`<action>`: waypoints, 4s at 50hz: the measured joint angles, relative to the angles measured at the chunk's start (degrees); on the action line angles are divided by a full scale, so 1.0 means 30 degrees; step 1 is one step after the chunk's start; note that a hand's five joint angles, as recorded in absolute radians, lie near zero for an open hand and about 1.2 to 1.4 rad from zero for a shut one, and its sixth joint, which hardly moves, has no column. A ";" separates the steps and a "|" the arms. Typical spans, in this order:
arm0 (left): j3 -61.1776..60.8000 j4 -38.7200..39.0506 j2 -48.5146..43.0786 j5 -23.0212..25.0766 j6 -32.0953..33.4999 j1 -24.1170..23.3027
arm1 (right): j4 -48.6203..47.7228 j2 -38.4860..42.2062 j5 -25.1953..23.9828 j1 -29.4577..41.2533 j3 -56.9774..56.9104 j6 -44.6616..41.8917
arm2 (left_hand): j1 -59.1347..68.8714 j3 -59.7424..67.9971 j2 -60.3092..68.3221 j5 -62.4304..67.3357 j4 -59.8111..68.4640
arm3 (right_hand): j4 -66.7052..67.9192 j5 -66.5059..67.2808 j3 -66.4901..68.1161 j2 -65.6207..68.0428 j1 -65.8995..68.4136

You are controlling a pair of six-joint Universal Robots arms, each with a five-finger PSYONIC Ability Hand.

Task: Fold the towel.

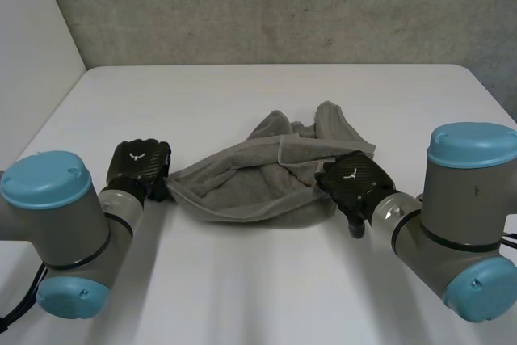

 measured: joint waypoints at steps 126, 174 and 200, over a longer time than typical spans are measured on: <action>-0.4710 -0.1239 0.4243 0.0203 -0.0058 0.2605 | -0.4909 -0.2074 -0.5411 -0.6141 0.6038 -0.3658 | 0.0002 0.0000 0.0014 -0.0017 0.0084 | 0.0481 0.0479 0.0476 0.0421 0.0560; -0.4880 -0.1270 0.4413 0.0199 -0.0027 0.2626 | -0.4934 -0.0940 -0.7756 -0.5963 0.5779 -0.7361 | 0.0002 0.0000 0.0018 -0.0017 0.0084 | 0.6113 0.7093 0.6259 0.6124 0.6476; -0.4878 -0.1269 0.4186 0.0188 -0.0027 0.2610 | -0.4899 -0.1835 -0.7776 -0.6016 0.6485 -0.7289 | 0.0002 0.0002 0.0023 -0.0017 0.0085 | 0.6061 0.7106 0.6180 0.6240 0.6566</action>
